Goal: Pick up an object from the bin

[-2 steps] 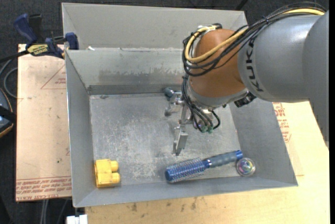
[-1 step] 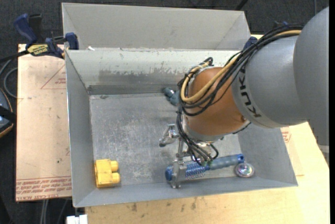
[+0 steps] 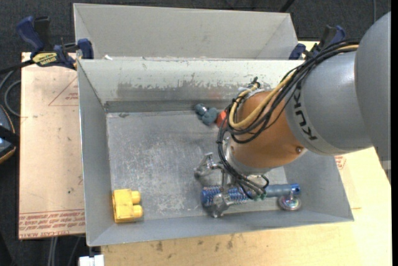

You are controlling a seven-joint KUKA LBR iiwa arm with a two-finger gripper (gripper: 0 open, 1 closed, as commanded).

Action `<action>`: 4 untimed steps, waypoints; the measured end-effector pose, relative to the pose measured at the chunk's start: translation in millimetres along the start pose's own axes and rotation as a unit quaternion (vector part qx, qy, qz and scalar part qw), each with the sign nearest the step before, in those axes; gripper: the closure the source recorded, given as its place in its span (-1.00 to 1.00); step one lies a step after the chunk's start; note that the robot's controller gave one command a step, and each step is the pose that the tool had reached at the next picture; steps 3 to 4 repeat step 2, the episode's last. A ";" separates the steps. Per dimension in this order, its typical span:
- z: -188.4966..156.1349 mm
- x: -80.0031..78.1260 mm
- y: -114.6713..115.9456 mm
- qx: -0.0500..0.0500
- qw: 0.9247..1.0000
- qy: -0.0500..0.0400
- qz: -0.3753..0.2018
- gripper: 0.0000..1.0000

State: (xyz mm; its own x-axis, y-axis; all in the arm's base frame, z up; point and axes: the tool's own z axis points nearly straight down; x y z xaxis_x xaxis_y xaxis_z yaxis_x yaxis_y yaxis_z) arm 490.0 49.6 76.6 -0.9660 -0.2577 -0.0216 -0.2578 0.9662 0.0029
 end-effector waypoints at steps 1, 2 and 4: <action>2.2 1.4 -1.9 0.001 1.000 0.001 0.001 1.00; -144.0 -13.1 -15.5 0.002 1.000 0.006 -0.030 1.00; -144.0 -13.1 -15.5 0.002 1.000 0.006 -0.030 1.00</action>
Offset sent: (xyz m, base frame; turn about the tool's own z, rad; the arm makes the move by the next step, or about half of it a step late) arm 0.0000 0.0000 0.0000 0.0000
